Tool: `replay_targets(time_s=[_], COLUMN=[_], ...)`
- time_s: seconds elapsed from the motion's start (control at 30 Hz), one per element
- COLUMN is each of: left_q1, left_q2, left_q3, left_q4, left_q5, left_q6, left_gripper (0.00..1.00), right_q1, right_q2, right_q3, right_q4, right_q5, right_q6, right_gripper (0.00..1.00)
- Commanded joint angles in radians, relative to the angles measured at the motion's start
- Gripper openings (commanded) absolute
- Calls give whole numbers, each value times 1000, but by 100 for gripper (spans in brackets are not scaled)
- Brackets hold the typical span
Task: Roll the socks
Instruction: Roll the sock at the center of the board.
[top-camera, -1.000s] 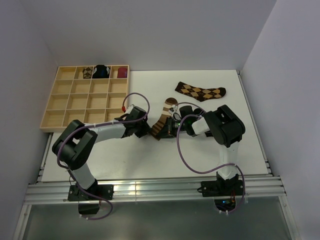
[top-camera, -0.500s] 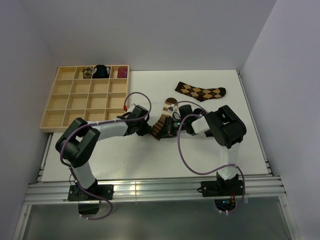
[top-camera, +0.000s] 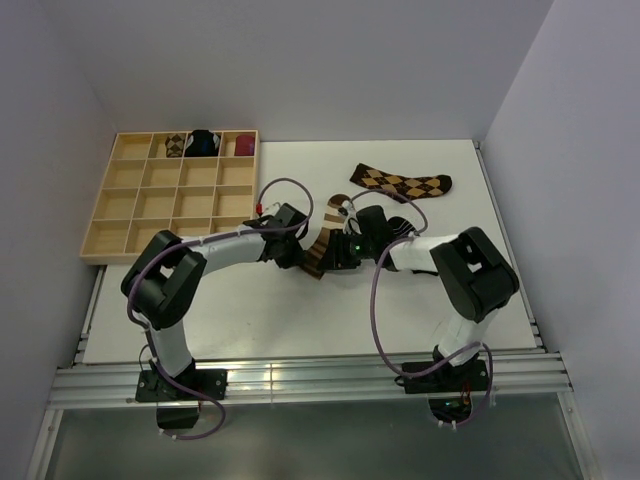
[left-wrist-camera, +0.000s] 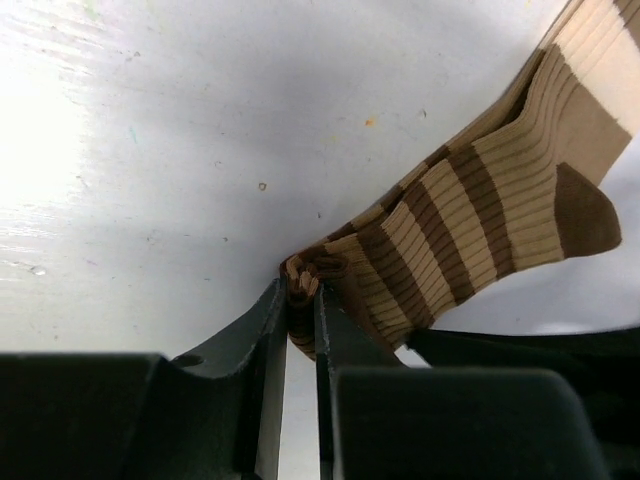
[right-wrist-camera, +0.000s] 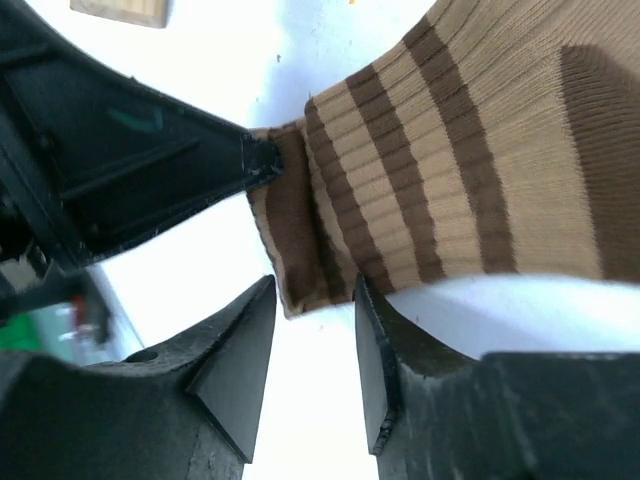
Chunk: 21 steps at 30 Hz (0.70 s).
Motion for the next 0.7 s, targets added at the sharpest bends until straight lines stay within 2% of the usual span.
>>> replay_targets(time_s=[0.0, 0.3, 0.53, 0.67], left_q1=[-2, 0, 20, 21], left_q2=[37, 65, 60, 60], left_q3=[42, 110, 111, 113], left_q4=[-170, -230, -220, -217], left_q5=[-47, -28, 4, 15], left_q6=[80, 172, 186, 191], left_gripper=[9, 9, 9, 9], right_q1=[32, 170, 287, 328], right_q2=[-107, -190, -221, -215], right_q3=[-33, -85, -165, -159], right_q4=[2, 72, 215, 229], right_q5=[141, 363, 495, 579], right_q6=[-109, -229, -304, -332], right_gripper=[46, 50, 54, 54])
